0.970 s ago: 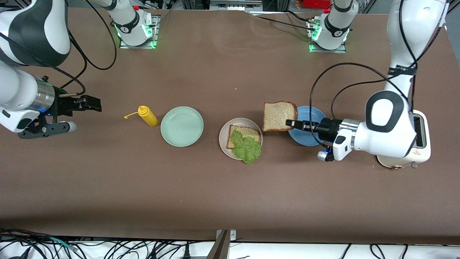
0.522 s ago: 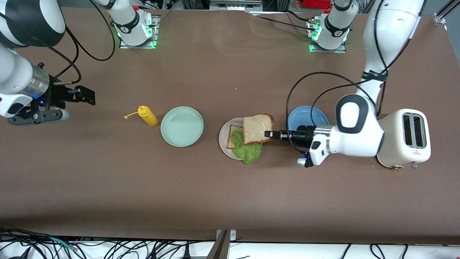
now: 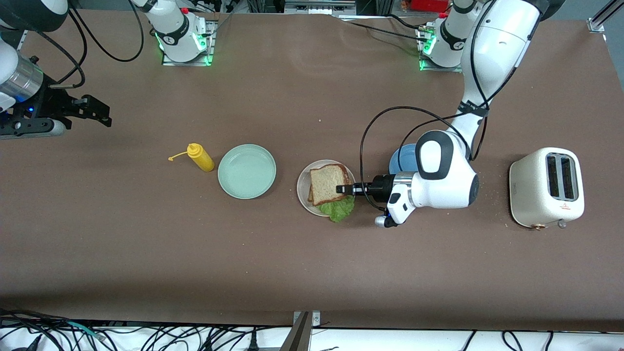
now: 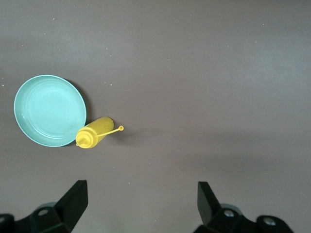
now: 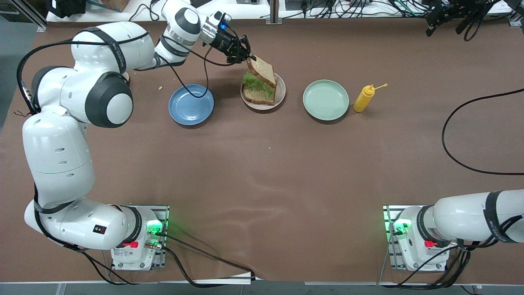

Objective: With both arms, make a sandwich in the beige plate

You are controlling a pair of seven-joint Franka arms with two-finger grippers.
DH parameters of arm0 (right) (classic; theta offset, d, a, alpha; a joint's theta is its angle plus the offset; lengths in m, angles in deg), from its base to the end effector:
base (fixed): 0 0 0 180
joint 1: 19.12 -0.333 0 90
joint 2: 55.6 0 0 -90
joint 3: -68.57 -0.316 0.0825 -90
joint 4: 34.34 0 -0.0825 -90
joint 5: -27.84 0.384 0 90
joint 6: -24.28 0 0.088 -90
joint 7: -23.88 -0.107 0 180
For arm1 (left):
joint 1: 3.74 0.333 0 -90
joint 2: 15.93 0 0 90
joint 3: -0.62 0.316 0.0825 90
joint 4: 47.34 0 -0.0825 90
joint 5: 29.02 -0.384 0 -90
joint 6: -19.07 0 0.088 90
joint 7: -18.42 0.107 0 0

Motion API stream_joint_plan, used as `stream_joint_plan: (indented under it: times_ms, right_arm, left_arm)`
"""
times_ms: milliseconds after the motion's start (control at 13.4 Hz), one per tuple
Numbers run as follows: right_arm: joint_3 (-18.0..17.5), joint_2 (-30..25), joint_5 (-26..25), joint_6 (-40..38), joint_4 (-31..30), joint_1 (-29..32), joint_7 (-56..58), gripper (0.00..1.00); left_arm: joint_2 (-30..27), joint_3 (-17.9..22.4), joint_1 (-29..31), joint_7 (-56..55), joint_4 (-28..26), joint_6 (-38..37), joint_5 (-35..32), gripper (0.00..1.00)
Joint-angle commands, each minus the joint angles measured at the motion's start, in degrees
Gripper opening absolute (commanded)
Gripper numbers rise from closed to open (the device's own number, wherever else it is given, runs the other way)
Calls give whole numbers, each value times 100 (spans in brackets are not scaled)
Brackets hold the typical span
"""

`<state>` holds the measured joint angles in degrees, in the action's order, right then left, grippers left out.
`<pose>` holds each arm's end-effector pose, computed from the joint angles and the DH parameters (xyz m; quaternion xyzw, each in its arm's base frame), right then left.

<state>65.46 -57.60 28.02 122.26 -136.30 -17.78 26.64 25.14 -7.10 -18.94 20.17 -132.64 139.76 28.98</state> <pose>0.5479 0.0176 0.5565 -0.9991 -0.0392 0.0173 0.0008 0.6539 -0.3009 0.2654 0.8904 0.0907 -0.1266 0.4278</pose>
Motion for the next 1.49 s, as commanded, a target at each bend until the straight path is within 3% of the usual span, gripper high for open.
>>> stream_joint_plan:
  times_ms: [0, 299, 448, 672, 1045, 1119, 1194, 1418]
  right_arm:
    - [187, 313, -35, -165, 386, -1, 49, 100]
    - [355, 270, -35, -122, 248, -239, -29, 99]
    - [714, 270, -79, 54, 185, -510, 32, 99]
    - [768, 323, -53, 11, 220, -521, 111, 99]
    - [855, 245, -70, -111, 465, -442, 32, 100]
    - [917, 165, -53, -243, 588, -441, -11, 100]
    - [918, 199, -35, -210, 720, -441, 14, 100]
    - [909, 498, -246, 62, 765, -424, 110, 100]
  left_arm:
    - [190, 59, -228, 9, 172, 296, 194, 0]
    - [252, 59, -247, 245, 155, 323, 177, 0]
    - [252, 59, -255, 290, 155, 332, 124, 0]
    - [313, 68, -247, 325, 155, 323, 89, 0]
    - [357, 94, -238, 782, 93, 332, 124, 81]
    - [349, 103, -229, 782, 93, 332, 115, 92]
    - [349, 112, -212, 782, 93, 332, 115, 99]
    - [331, 147, -150, 782, 84, 323, 115, 99]
